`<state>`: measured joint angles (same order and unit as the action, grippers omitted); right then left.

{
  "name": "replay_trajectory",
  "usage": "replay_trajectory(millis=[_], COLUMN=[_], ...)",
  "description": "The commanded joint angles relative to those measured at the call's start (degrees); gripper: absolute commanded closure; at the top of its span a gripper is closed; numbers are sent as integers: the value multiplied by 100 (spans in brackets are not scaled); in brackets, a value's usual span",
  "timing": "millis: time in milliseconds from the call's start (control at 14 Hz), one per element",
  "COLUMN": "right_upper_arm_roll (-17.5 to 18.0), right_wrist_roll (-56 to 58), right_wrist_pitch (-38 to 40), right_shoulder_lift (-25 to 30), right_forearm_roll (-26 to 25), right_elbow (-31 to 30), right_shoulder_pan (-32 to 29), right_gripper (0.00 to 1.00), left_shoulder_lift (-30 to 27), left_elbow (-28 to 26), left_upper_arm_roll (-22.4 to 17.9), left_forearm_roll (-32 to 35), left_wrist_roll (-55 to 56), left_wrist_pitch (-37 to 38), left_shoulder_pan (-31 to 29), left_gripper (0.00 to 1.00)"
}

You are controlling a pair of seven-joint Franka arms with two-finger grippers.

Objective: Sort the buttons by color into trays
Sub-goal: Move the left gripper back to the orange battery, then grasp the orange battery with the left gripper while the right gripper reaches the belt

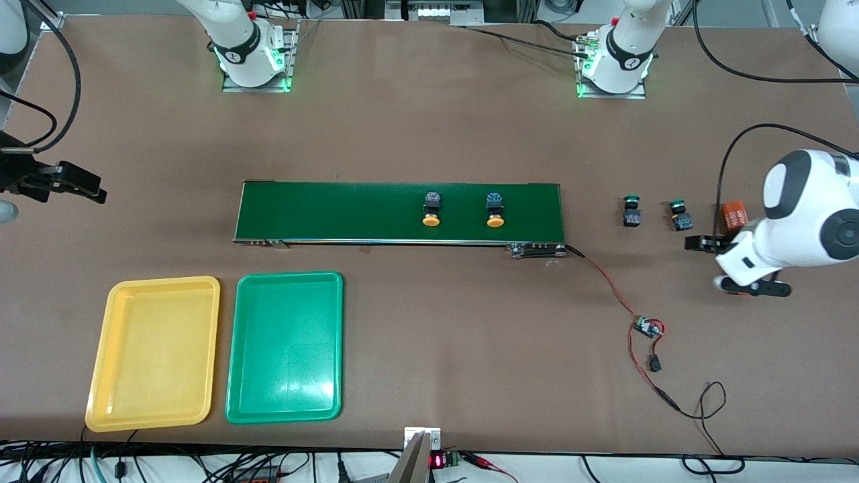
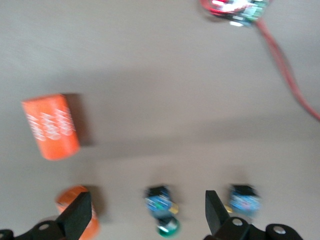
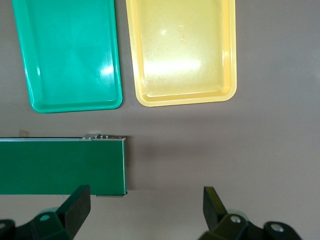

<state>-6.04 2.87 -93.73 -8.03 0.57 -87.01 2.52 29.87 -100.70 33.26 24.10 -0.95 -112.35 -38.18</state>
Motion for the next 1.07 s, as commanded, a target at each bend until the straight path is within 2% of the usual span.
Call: replay_trajectory(millis=[0,214,499,570,642,784,856,998], right_upper_arm_roll=[42,50,51,59,59,77,77,86], right_wrist_roll=[-50,-50,20,46,38,38,38,-41], right_wrist_pitch=[-110,-181,-462,-471,-480,-480,-471,-480], right_shoulder_lift=[-67,-189,-295,-339,-435,-541,-568,-603], right_forearm_roll=[40,40,48,31,48,48,31,66], right_elbow=[0,0,18,18,18,27,18,18], right_shoulder_pan=[12,38,12,3,3,56,82,196], right_gripper=[0,0,0,0,0,0,0,0], left_shoulder_lift=[53,448,818,914,968,959,951,959], left_elbow=[-20,-29,-37,-37,-37,-46,-98,-125], left_upper_arm_roll=[-845,-1435,-1647,-1656,-1665,-1674,-1674,-1674], left_forearm_roll=[77,77,7,7,7,-2,-2,-2], left_wrist_roll=[-799,-1143,-1153,-1153,-1153,-1127,-1127,-1127], left_wrist_pitch=[-881,-2007,-2571,-2669,-2696,-2609,-2504,-2432], left_shoulder_pan=[320,399,390,373,346,346,320,259], left_gripper=[0,0,0,3,14,51,55,57])
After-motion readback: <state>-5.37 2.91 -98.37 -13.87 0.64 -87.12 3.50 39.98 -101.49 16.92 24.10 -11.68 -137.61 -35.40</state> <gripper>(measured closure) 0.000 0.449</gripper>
